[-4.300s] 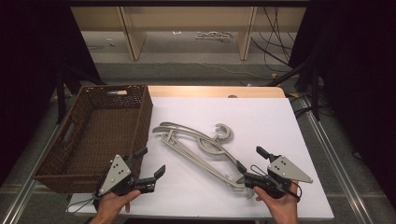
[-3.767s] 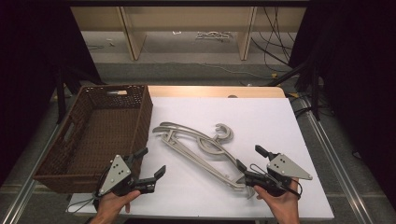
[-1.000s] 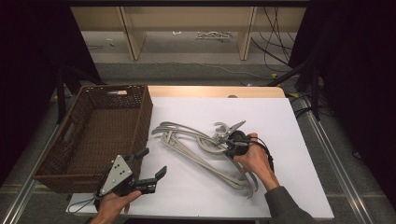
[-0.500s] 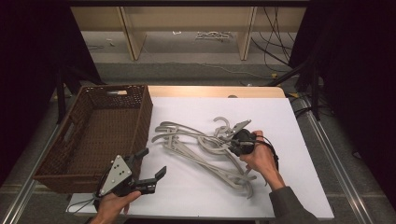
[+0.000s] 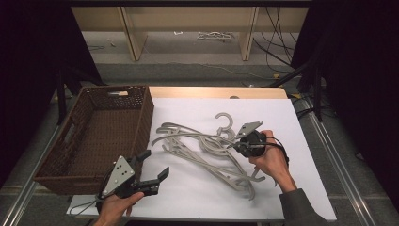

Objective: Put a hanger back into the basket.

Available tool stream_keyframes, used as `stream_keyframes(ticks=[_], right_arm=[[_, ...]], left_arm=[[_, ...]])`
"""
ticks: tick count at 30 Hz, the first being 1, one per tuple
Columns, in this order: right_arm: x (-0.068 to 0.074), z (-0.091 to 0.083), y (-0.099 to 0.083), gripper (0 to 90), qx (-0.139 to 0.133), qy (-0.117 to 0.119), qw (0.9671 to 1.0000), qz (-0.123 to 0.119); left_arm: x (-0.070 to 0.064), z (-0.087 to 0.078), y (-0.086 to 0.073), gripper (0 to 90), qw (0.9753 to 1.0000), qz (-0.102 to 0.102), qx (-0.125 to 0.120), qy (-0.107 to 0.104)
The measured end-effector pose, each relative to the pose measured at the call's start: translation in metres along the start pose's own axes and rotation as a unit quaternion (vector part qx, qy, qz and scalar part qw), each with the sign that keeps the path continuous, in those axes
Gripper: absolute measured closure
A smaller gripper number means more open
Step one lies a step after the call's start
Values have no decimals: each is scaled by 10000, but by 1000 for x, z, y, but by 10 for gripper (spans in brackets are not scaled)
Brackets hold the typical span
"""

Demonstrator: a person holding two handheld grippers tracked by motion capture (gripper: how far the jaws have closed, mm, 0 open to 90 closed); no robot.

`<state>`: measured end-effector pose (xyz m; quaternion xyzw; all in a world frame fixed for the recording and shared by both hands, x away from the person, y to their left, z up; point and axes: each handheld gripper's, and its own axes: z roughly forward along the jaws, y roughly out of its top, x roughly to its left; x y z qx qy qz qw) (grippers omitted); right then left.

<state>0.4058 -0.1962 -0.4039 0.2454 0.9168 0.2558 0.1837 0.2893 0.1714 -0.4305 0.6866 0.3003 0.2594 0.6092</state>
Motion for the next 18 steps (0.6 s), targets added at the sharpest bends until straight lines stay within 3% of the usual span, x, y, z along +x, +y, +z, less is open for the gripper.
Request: stream_keyframes(ticks=[1, 4, 5, 10, 11, 15, 18], right_arm=[[1, -5, 0, 819, -25, 36, 10000, -72], [3, -9, -1, 819, 43, 15, 9999, -163], [6, -12, -3, 819, -40, -93, 9997, -216], [10, -21, -6, 819, -45, -140, 9996, -237], [13, -25, -7, 819, -83, -181, 9994, -287], [19, -29, -9, 820, -81, -122, 9990, -421], [27, -33, -10, 819, -99, -60, 9986, -526]], left_arm=[[-7, 4, 3, 160, 9998, 165, 84, -109], [-14, 8, 7, 162, 9996, 167, 150, -155], [-17, 13, 13, 163, 9997, 153, 143, -159], [-18, 27, 21, 168, 9990, 276, 310, -174], [-17, 38, 23, 182, 9979, 346, 534, -77], [-15, 54, 27, 194, 9972, 243, 699, -120], [-17, 68, 34, 227, 9954, 337, 877, -204]])
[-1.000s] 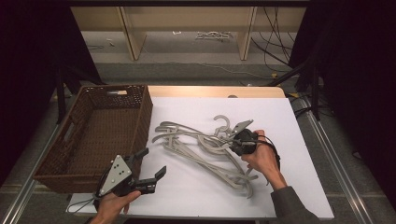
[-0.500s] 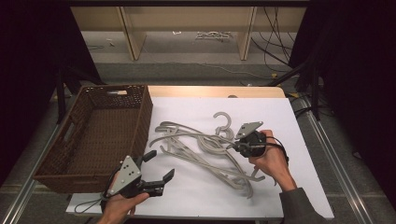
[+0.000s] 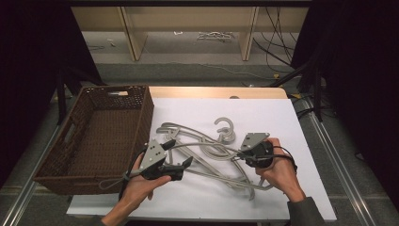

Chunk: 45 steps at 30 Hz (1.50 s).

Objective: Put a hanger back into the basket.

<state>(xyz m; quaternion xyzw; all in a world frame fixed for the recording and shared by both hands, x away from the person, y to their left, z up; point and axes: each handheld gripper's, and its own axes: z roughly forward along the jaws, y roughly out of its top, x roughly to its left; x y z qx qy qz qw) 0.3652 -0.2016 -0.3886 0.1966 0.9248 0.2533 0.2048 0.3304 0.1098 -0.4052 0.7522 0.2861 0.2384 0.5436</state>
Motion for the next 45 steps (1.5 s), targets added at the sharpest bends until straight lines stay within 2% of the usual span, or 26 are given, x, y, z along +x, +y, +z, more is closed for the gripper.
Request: stream_keyframes(ticks=[1, 6, 9, 12, 13, 16, 17, 20, 21, 23, 24, 25, 26, 27, 28, 29, 30, 31, 34, 35, 37, 38, 42, 43, 44, 45], right_arm=[[4, -2, 0, 819, -28, 2, 10000, -23], [11, -5, 1, 819, -57, 80, 9998, -168], [15, -9, 2, 820, -106, 54, 9997, -218], [17, -11, 4, 819, -100, 55, 9996, -265], [19, -11, 5, 819, -98, 54, 9995, -299], [21, -12, 6, 819, -99, 57, 9993, -355], [22, -13, 7, 819, -125, 70, 9991, -393], [24, -13, 8, 819, -138, 93, 9989, -439], [25, -13, 9, 819, -138, 106, 9987, -485], [26, -13, 10, 819, -134, 106, 9985, -527], [26, -13, 10, 819, -134, 106, 9985, -527], [27, -13, 11, 819, -157, 102, 9981, -586], [27, -13, 11, 819, -157, 102, 9981, -586], [28, -13, 12, 819, -150, 141, 9977, -640], [28, -13, 12, 819, -150, 141, 9977, -640], [30, -13, 13, 819, -130, 139, 9972, -722], [30, -13, 13, 819, -130, 139, 9972, -722], [30, -12, 13, 819, -112, 148, 9965, -816], [29, -13, 13, 819, -111, 107, 9953, -952], [28, -14, 13, 817, -122, 110, 9943, -1055], [27, -15, 13, 816, -150, 80, 9937, -1104], [27, -16, 13, 814, -152, 89, 9935, -1126], [22, -20, 11, 781, -307, -28, 9932, -1120], [19, -21, 11, 732, -375, -189, 9946, -944], [19, -21, 11, 732, -375, -189, 9946, -944], [20, -22, 11, 716, -408, -185, 9967, -678]], left_arm=[[-2, 9, 6, 252, 9998, 75, 203, -33], [-5, 25, 14, 296, 9985, 80, 506, -194], [-9, 33, 16, 322, 9970, 169, 700, -285], [-13, 39, 16, 324, 9945, 290, 919, -403], [-13, 42, 16, 349, 9922, 472, 1075, -420], [-14, 45, 15, 375, 9906, 604, 1151, -437], [-13, 49, 15, 392, 9882, 710, 1245, -545], [-14, 51, 14, 426, 9875, 661, 1298, -598], [-13, 53, 14, 473, 9856, 743, 1357, -676], [-13, 56, 13, 502, 9839, 792, 1444, -690], [-13, 57, 12, 502, 9828, 776, 1508, -732], [-13, 58, 12, 550, 9823, 758, 1536, -756], [-12, 59, 12, 550, 9809, 763, 1610, -778], [-12, 61, 11, 616, 9781, 814, 1720, -844], [-12, 61, 11, 643, 9781, 814, 1720, -844], [-13, 61, 11, 667, 9738, 986, 1831, -916], [-13, 61, 11, 679, 9738, 986, 1831, -916], [-12, 60, 12, 694, 9688, 1193, 1928, -1000], [-14, 59, 13, 727, 9680, 1283, 1858, -1090], [-14, 58, 13, 739, 9656, 1388, 1864, -1163], [-15, 57, 15, 746, 9638, 1508, 1827, -1220], [-15, 55, 17, 756, 9620, 1587, 1829, -1264], [-18, 50, 23, 796, 9582, 1776, 1773, -1372], [-19, 49, 24, 819, 9576, 1734, 1781, -1456], [-19, 49, 24, 821, 9576, 1734, 1781, -1456], [-19, 49, 24, 821, 9592, 1689, 1747, -1449]])
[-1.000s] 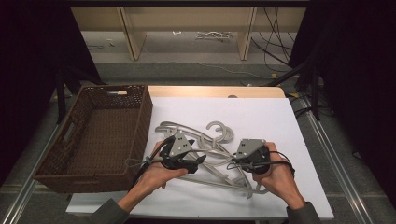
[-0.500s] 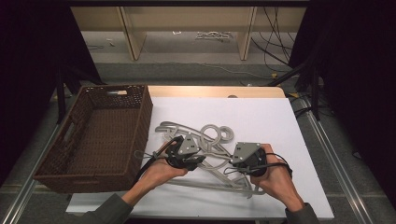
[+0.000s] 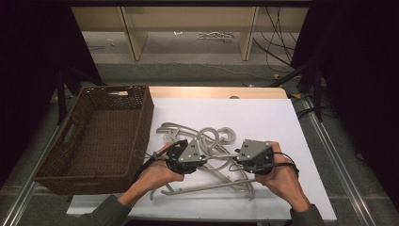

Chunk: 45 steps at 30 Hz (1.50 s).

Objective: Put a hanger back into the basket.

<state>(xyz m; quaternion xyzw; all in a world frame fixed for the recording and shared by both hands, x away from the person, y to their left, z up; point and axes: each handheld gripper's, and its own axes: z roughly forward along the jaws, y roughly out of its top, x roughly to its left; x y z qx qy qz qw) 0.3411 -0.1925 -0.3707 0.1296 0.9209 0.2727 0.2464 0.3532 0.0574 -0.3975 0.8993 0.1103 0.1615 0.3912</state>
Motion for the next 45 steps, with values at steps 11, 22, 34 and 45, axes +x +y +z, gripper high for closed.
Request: stream_keyframes(ticks=[11, 22, 34, 45], right_arm=[[-5, -17, 5, 359, -1059, -478, 9840, 1351], [9, -15, 1, 304, -1539, -554, 9682, 1893], [18, -6, -21, 283, -1824, -605, 9509, 2428], [20, 5, -33, 265, -1719, -604, 9506, 2512]], left_arm=[[15, -14, -3, 822, 9994, -279, -32, 222], [45, -35, -10, 822, 9947, -861, -229, 513], [64, -63, 0, 822, 9871, -1393, -585, 524], [82, -98, 20, 821, 9817, -1600, -852, 589]])
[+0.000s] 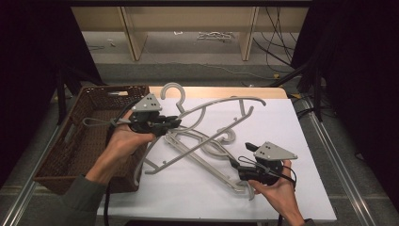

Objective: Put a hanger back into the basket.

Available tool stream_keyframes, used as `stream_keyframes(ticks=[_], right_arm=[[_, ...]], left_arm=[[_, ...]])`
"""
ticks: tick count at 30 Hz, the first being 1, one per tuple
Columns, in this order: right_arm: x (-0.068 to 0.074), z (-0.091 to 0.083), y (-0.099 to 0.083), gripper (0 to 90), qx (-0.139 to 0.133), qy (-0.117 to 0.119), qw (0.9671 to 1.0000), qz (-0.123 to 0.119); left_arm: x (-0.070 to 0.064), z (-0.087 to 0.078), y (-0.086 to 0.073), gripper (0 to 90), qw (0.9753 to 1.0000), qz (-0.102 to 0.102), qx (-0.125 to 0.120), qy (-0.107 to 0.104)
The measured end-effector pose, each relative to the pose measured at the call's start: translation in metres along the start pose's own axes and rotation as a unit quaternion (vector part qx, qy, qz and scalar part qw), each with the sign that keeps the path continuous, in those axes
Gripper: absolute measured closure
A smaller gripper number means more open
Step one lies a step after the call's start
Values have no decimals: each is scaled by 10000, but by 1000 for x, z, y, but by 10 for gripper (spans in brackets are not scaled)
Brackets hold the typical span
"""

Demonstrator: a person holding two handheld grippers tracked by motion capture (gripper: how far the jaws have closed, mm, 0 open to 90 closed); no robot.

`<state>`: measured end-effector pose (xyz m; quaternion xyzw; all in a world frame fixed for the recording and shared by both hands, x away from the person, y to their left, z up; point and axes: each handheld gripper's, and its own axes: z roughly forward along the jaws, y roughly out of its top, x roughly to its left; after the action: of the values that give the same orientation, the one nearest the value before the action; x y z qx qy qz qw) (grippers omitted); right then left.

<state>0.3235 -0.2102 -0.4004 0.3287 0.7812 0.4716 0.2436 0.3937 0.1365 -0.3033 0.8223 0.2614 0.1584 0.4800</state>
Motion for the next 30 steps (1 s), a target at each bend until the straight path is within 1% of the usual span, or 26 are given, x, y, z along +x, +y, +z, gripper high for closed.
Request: stream_keyframes(ticks=[1, 2, 3, 4, 7, 8, 9, 11, 12, 14, 15, 16, 17, 18, 19, 20, 21, 22, 23, 24, 25, 26, 27, 28, 29, 30], right_arm=[[0, 0, -1, 265, 0, 9, 10000, 25], [0, 1, -2, 264, -25, -8, 10000, 53], [-1, 2, -4, 264, -9, 2, 10000, 83], [-1, 2, -4, 264, -9, 2, 10000, 83], [-2, 2, -5, 262, 75, 34, 9999, 89], [-2, 3, -6, 262, 76, 32, 9999, 84], [-3, 3, -7, 262, 86, 38, 9999, 71], [-3, 3, -7, 262, 89, 49, 9999, 73], [-3, 3, -7, 262, 93, 28, 9999, 75], [-3, 3, -8, 260, 90, 24, 9999, 85], [-4, 4, -8, 259, 97, 11, 9999, 84], [-4, 4, -8, 259, 97, 11, 9999, 84], [-5, 4, -9, 256, 127, 2, 9999, 102], [-5, 4, -9, 256, 127, 2, 9999, 102], [-5, 4, -10, 256, 122, -7, 9999, 102], [-5, 4, -10, 255, 122, -5, 9999, 97], [-4, 5, -10, 252, 115, 14, 9999, 100], [-4, 5, -10, 252, 115, 14, 9999, 100], [-4, 4, -9, 248, 110, 20, 9999, 92], [-4, 4, -9, 248, 110, 20, 9999, 92], [-4, 5, -10, 244, 90, 25, 9999, 102], [-4, 5, -10, 244, 90, 25, 9999, 102], [-4, 6, -10, 235, 90, 3, 9999, 127], [-4, 6, -10, 235, 90, 3, 9999, 127], [-5, 6, -11, 234, 127, 17, 9998, 134], [-5, 6, -11, 234, 127, 17, 9998, 134]], left_arm=[[2, -4, 3, 821, 10000, -34, -35, 12], [4, -8, 5, 821, 10000, -15, -31, 26], [8, -15, 9, 822, 9999, -1, -96, 132], [8, -15, 9, 821, 9999, -1, -96, 132], [17, -27, 14, 821, 9996, -10, -72, 270], [20, -31, 15, 822, 9994, 4, -63, 337], [25, -35, 15, 821, 9989, 19, -66, 464], [34, -42, 15, 822, 9981, 105, 27, 610], [38, -45, 14, 821, 9974, 44, 18, 716], [48, -52, 10, 821, 9964, -24, 16, 851], [52, -55, 8, 821, 9960, -24, 66, 888], [56, -57, 5, 821, 9956, -118, 15, 930], [66, -63, 0, 821, 9945, -147, -5, 1041], [66, -63, 0, 821, 9945, -147, -5, 1041], [72, -66, -3, 821, 9938, -172, -3, 1102], [75, -68, -5, 821, 9930, -311, -10, 1141], [81, -71, -7, 821, 9926, -263, -75, 1182], [85, -74, -11, 821, 9916, -401, -54, 1229], [89, -77, -14, 821, 9906, -449, -76, 1288], [93, -81, -17, 821, 9898, -438, -73, 1357], [100, -87, -23, 822, 9878, -493, -46, 1479], [100, -87, -23, 821, 9878, -493, -46, 1479], [106, -91, -30, 822, 9861, -504, -9, 1584], [106, -91, -30, 821, 9861, -504, -9, 1584], [111, -96, -37, 821, 9847, -535, 24, 1661], [111, -96, -37, 821, 9847, -535, 24, 1661]])
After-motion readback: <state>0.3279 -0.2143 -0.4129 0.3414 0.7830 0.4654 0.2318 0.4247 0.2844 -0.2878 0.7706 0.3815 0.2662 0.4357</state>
